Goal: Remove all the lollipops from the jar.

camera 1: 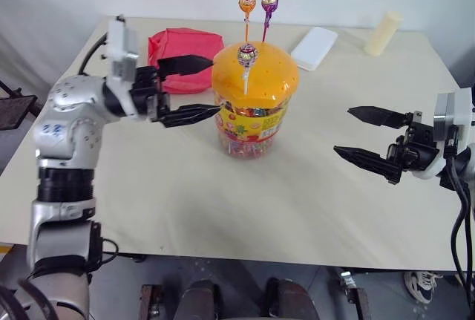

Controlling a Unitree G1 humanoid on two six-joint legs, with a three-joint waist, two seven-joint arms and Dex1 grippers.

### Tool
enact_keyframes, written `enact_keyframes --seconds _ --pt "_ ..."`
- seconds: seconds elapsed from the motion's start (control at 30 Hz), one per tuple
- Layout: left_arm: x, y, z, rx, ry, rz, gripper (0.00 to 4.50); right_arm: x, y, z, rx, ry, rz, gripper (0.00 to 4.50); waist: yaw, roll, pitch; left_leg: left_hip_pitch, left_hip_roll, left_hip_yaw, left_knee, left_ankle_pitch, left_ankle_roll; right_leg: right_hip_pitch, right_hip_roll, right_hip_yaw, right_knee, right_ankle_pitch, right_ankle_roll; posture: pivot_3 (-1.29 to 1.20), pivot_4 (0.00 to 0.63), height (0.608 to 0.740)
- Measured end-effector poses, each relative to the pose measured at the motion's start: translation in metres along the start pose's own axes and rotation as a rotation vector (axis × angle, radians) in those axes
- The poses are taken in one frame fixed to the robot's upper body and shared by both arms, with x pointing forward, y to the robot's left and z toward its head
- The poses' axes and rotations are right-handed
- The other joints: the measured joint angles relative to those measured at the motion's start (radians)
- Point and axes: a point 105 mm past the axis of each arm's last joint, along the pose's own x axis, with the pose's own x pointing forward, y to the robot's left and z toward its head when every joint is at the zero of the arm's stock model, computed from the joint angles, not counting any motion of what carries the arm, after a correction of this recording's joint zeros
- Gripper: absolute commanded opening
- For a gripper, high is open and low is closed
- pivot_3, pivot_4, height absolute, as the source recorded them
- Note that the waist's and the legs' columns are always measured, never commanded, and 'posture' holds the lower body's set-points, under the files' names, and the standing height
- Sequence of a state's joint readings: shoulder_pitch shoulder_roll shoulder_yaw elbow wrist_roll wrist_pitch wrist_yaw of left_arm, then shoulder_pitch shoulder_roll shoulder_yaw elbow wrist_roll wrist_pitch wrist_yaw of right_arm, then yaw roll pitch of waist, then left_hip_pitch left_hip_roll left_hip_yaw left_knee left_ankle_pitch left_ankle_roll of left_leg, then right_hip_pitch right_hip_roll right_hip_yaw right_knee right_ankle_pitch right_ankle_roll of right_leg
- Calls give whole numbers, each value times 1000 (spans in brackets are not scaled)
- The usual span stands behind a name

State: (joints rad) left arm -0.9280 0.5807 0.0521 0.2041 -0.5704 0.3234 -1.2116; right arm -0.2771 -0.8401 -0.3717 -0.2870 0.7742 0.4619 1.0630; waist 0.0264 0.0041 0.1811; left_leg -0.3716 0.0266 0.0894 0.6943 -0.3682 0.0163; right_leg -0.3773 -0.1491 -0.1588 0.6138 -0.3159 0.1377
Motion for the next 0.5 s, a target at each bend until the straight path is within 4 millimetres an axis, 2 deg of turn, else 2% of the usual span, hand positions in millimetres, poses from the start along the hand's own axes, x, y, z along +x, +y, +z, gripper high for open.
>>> enact_keyframes --seconds 0.1,0.2,0.3,0.5 --pt "19 2 -5 -25 2 -43 4500 -4 2 -1 -2 3 -23 4467 1 -1 0 -1 0 0 1 0 0 0 0 0 0 0 0 0 150 740" --pt "33 5 -1 3 3 -70 3919 -6 4 -1 -8 2 -44 4500 0 -1 1 -1 0 0 3 -1 1 0 0 0 1 0 0 0 150 740" --pt "40 7 -2 21 -6 -78 3021 -10 6 -1 -13 1 -67 4500 0 -1 1 -1 0 0 3 -1 1 0 0 0 2 0 0 0 150 740" --pt "41 8 -4 18 4 -101 1059 -15 8 1 -18 0 -97 4500 2 -1 1 -1 0 0 4 -1 1 0 0 0 3 0 0 0 150 740"
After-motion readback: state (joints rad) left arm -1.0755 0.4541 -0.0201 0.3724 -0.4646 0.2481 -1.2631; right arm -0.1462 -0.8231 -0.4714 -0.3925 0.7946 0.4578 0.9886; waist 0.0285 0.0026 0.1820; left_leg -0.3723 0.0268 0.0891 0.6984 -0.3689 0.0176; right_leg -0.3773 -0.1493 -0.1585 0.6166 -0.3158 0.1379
